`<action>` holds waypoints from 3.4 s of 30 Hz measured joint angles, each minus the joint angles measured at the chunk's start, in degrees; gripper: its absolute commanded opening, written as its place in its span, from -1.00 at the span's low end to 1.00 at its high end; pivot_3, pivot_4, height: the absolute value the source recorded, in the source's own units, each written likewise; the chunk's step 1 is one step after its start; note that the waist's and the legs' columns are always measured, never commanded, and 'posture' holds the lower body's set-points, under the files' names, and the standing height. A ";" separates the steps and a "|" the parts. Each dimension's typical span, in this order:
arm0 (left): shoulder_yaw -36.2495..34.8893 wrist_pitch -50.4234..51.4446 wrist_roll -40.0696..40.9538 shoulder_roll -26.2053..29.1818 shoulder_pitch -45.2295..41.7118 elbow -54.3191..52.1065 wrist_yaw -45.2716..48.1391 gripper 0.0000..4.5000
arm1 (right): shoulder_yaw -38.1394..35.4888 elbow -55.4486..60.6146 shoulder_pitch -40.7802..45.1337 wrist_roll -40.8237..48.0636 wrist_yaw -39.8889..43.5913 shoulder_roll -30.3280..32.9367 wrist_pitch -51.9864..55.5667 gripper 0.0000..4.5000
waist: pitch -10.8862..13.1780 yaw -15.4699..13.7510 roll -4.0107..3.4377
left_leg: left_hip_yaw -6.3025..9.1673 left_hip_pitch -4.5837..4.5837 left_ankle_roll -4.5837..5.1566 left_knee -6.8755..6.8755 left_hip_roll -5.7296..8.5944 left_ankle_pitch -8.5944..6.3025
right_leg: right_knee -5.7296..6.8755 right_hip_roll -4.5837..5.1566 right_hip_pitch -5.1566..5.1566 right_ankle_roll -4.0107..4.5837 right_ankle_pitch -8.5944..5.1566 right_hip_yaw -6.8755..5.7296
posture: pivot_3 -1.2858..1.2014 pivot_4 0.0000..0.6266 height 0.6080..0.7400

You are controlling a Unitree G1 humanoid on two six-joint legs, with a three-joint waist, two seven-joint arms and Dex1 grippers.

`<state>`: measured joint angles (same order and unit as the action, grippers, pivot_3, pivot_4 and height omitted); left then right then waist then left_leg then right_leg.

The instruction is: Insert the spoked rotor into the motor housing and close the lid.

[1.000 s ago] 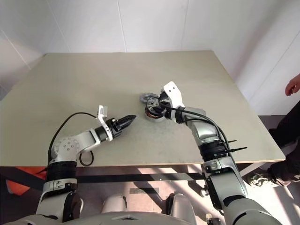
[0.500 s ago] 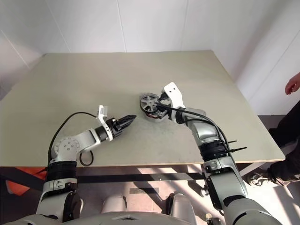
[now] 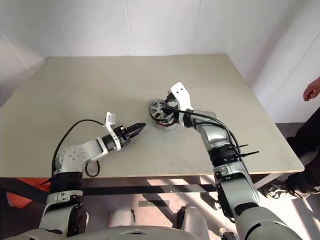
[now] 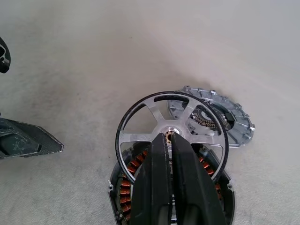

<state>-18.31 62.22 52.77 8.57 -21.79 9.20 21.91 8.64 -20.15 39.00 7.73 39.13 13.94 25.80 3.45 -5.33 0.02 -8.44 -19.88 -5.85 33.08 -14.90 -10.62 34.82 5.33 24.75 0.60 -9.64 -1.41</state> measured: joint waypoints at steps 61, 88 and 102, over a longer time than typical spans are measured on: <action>-0.24 0.24 0.08 0.46 1.61 -2.08 -1.19 0.04 | -0.23 -10.85 3.25 -1.30 -1.85 -2.45 -6.29 -0.87 | 0.00 0.03 0.00 | 0.00 0.01 0.00 0.01 0.00 0.00 | 0.02 0.00 0.00 0.01 0.00 0.00 | 0.03 -1.00 1.00; 0.35 0.00 -0.21 0.17 1.55 -1.39 -1.07 0.04 | -0.51 7.76 -2.78 0.66 0.53 3.10 4.87 -0.87 | 0.00 -0.07 0.01 | 0.00 -0.01 0.01 0.03 0.00 0.00 | 0.00 0.00 0.00 0.00 0.00 0.01 | 0.03 -1.00 1.00; 0.38 -0.03 -0.21 0.16 1.67 -1.41 -1.07 0.04 | 1.11 7.59 -4.05 0.30 -0.26 2.53 5.06 -0.87 | 0.00 -0.07 0.01 | 0.00 0.00 0.00 0.03 0.00 0.00 | 0.01 0.00 0.00 0.00 0.00 0.01 | 0.03 -1.00 1.00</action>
<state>-17.93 62.18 52.56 8.72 -20.12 7.79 20.84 9.76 -12.55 34.95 8.03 38.87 16.47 30.86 3.44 -5.40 0.02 -8.44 -19.88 -5.85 33.11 -14.91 -10.63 34.83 5.33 24.75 0.60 -9.64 -1.40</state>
